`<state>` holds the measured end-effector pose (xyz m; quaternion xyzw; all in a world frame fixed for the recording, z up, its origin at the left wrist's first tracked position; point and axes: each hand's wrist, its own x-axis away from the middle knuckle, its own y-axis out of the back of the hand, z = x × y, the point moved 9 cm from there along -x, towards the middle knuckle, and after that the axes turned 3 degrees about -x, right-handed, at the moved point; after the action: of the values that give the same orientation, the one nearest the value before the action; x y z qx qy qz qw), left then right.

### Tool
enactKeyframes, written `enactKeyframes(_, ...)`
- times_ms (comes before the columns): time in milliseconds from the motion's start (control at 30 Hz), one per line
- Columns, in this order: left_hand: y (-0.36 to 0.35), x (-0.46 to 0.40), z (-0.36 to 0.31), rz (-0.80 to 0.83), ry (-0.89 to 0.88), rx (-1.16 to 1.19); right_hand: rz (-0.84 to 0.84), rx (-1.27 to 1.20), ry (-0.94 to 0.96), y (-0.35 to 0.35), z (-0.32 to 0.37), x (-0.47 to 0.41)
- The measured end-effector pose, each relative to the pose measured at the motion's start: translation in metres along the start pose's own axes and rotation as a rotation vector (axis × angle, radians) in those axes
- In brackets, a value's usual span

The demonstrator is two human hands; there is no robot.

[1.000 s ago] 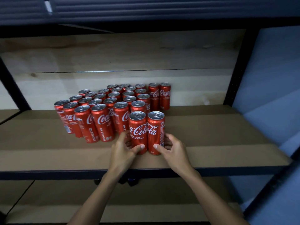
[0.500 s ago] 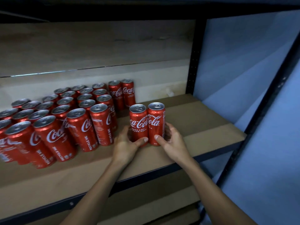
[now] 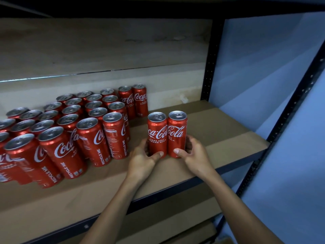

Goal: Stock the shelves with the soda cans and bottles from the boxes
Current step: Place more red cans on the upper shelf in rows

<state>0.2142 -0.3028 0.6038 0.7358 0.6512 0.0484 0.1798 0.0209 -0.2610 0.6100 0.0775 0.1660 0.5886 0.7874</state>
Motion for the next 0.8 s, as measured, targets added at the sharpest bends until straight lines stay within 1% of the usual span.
enactKeyframes(133, -0.008, -0.006, -0.005, 0.007, 0.024, -0.018, 0.005, 0.009, 0.020, 0.008, 0.004, -0.005)
enactKeyframes(300, -0.041, -0.029, -0.025, 0.033, 0.040, -0.038, 0.010, 0.022, -0.028, 0.035, -0.008, -0.035)
enactKeyframes(500, -0.093, -0.084, -0.034, 0.008, -0.004, -0.086, 0.009, -0.052, -0.037, 0.070, -0.026, -0.093)
enactKeyframes(600, -0.121, -0.129, -0.016, -0.023, 0.009, -0.104, -0.016, -0.071, -0.021, 0.089, -0.031, -0.127)
enactKeyframes(700, -0.139, -0.150, -0.038, -0.037, 0.046, -0.167, -0.036, -0.056, 0.008, 0.103, -0.039, -0.162)
enactKeyframes(800, -0.150, -0.171, -0.051, -0.050, 0.073, -0.243, -0.055, -0.053, -0.012, 0.110, -0.052, -0.194)
